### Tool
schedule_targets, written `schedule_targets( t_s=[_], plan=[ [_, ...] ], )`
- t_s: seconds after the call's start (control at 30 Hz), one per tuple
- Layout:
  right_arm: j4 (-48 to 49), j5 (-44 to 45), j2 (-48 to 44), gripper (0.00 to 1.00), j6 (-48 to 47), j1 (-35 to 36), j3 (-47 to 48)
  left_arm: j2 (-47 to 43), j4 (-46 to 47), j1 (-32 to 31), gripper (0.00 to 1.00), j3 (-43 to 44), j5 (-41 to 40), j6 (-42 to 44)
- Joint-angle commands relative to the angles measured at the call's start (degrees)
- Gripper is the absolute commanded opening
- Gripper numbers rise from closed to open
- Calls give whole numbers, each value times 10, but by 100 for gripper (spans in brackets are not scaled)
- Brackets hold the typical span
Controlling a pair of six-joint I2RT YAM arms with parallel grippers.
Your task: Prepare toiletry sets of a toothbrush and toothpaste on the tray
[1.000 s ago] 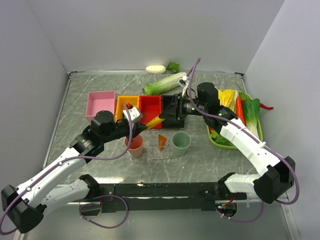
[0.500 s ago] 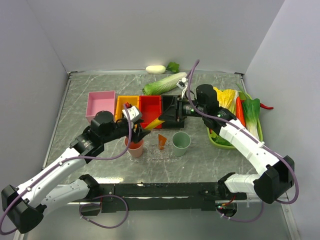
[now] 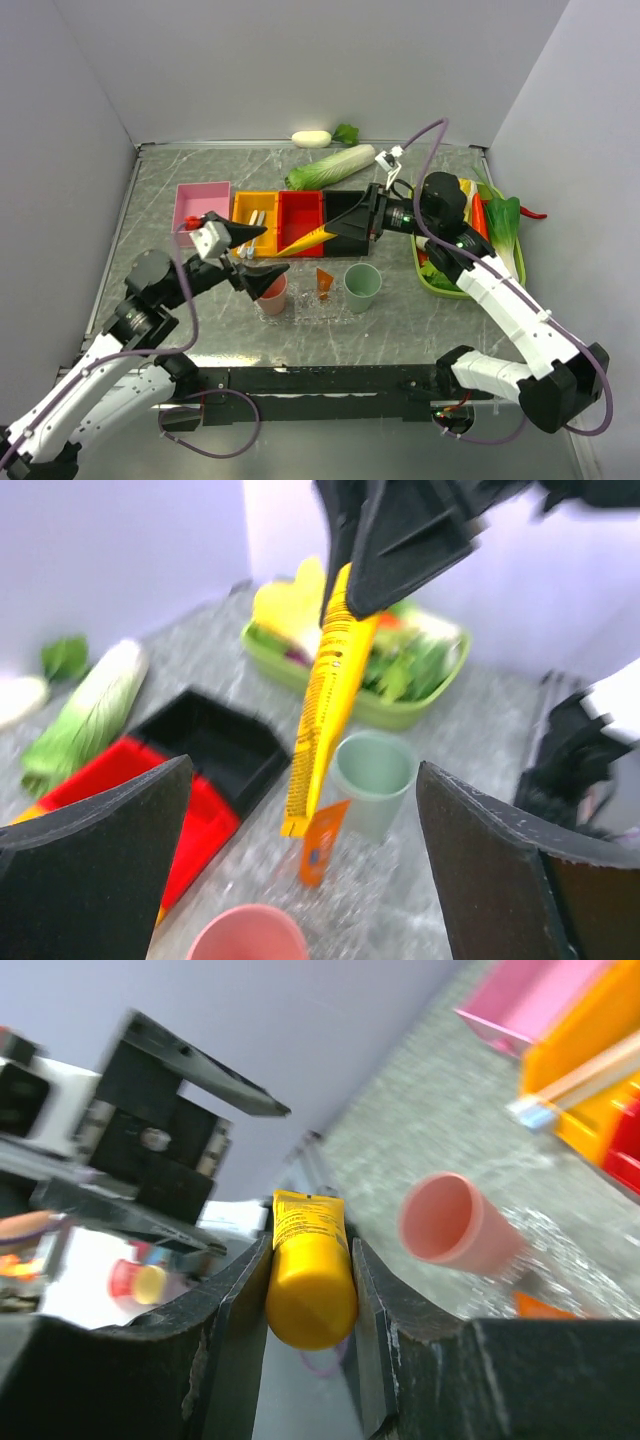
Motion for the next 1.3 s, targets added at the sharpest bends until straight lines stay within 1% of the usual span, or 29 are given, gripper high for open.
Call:
schedule_targets(
  t_s=[0.0, 0.03, 0.1, 0.17, 0.27, 0.33, 0.37, 0.47, 0.53, 0.6, 0.7, 0.83, 0.93, 0.97, 1.03, 1.07, 1.13, 1.17, 1.23, 1.27],
  plan=[
    [144, -73, -32, 0, 117, -15, -15, -23, 73, 3, 97, -20, 76, -71],
    [153, -84, -36, 0, 127, -17, -19, -25, 79, 4, 97, -24, 94, -84],
    [170, -92, -43, 0, 149, -20, -21, -25, 127, 3, 97, -45, 144, -102],
    [178, -101, -52, 0, 159, -22, -25, -21, 154, 3, 97, -55, 159, -118],
    [177, -106, -64, 0, 168, -24, -28, -5, 150, 3, 99, -46, 170, -116],
    [181, -107, -68, 0, 174, -26, -33, 5, 151, 3, 96, -38, 176, -117],
    [183, -107, -72, 0, 176, -27, -35, 8, 152, 3, 90, -37, 175, -118],
    [186, -108, -74, 0, 180, -29, -41, 8, 162, 3, 79, -35, 166, -123],
    [193, -111, -74, 0, 186, -32, -48, 4, 164, 3, 78, -35, 155, -123],
    [198, -116, -70, 0, 192, -34, -53, 0, 165, 3, 79, -36, 137, -121],
    [203, -117, -68, 0, 195, -34, -56, -7, 177, 3, 81, -40, 134, -122],
    [202, -119, -67, 0, 195, -35, -58, 8, 180, 3, 76, -32, 152, -123],
    [198, -117, -68, 0, 193, -35, -58, 19, 174, 3, 63, -27, 155, -123],
    [196, -116, -69, 0, 191, -35, -58, 19, 179, 3, 57, -29, 156, -124],
    [195, -116, -69, 0, 191, -37, -59, 17, 185, 3, 50, -34, 153, -126],
    [194, -115, -68, 0, 191, -38, -59, 15, 191, 3, 45, -35, 152, -127],
    [192, -115, -68, 0, 190, -39, -61, 11, 197, 3, 40, -39, 145, -128],
    [189, -113, -67, 0, 185, -39, -61, 10, 197, 3, 29, -39, 142, -129],
    [161, -108, -63, 0, 172, -38, -59, 8, 196, 3, 17, -41, 137, -130],
    [143, -101, -64, 0, 143, -38, -56, 7, 194, 3, 9, -40, 137, -129]
  ],
)
